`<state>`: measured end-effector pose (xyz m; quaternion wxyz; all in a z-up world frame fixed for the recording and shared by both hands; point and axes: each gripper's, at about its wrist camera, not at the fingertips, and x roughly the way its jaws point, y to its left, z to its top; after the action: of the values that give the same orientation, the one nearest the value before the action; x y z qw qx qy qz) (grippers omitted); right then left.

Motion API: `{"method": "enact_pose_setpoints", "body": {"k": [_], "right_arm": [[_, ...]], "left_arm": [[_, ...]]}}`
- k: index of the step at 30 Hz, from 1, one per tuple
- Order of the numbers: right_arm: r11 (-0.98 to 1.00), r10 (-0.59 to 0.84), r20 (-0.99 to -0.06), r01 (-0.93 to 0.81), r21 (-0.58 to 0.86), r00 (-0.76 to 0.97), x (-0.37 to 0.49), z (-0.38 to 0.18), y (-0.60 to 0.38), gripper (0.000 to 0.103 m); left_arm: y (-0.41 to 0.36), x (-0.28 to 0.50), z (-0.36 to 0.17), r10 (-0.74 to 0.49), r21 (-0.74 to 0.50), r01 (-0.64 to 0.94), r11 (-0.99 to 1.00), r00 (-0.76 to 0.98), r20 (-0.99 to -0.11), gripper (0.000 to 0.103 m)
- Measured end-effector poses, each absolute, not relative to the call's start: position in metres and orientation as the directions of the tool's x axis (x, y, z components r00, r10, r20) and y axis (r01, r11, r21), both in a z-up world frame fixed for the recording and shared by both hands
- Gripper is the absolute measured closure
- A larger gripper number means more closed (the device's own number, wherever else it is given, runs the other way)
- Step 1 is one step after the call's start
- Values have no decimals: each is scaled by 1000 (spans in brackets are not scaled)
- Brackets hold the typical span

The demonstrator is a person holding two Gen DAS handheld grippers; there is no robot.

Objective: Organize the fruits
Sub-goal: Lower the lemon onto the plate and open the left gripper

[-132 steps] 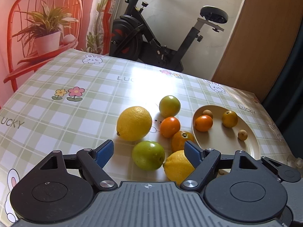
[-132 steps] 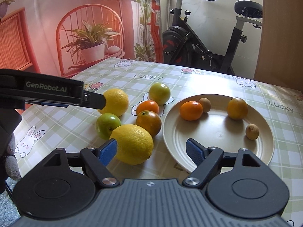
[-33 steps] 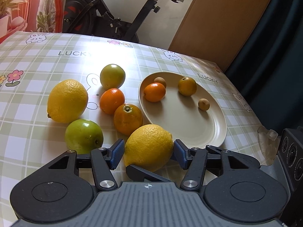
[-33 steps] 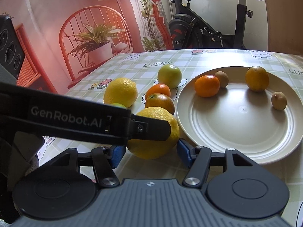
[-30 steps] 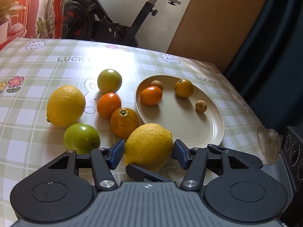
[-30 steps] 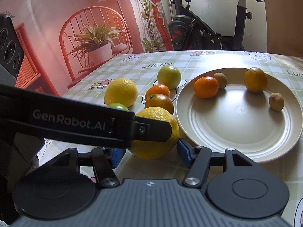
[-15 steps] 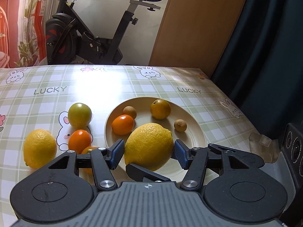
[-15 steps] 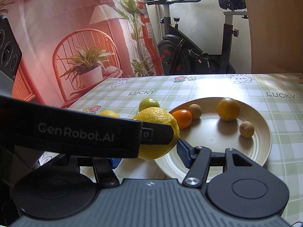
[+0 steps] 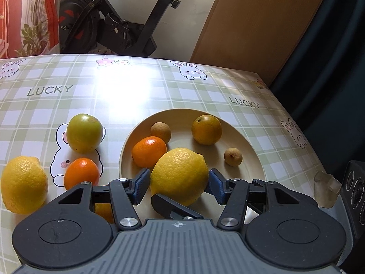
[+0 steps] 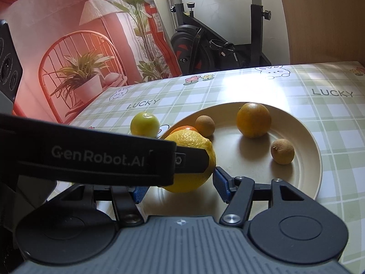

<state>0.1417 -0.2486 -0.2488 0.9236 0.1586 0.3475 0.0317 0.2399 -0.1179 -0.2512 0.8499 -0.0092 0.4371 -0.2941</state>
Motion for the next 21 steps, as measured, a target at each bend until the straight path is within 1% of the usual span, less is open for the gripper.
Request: {"method": "enact_pose_setpoints", "body": {"k": [6,15,18,21], "right_arm": [[949,144,-640,79,306,755,151,-246,-252,42],[965,78,-631,101,243,772,141,-229,-248,42],[970,56,-623,106,220,780,135,-225,-244,42],[970,48,-613,110,218,788,128,-221,-240,42]], "left_arm": [[-117,248,-245,-504,-275,476,836,465,-728,44],[-89,244,-217,-533,-312,452,835,528,-661,44],[-72,241,-207,-520,-309,432,847,561,-644,45],[-57,238,-198,-484,-271,412,870,607,-631,45]]}}
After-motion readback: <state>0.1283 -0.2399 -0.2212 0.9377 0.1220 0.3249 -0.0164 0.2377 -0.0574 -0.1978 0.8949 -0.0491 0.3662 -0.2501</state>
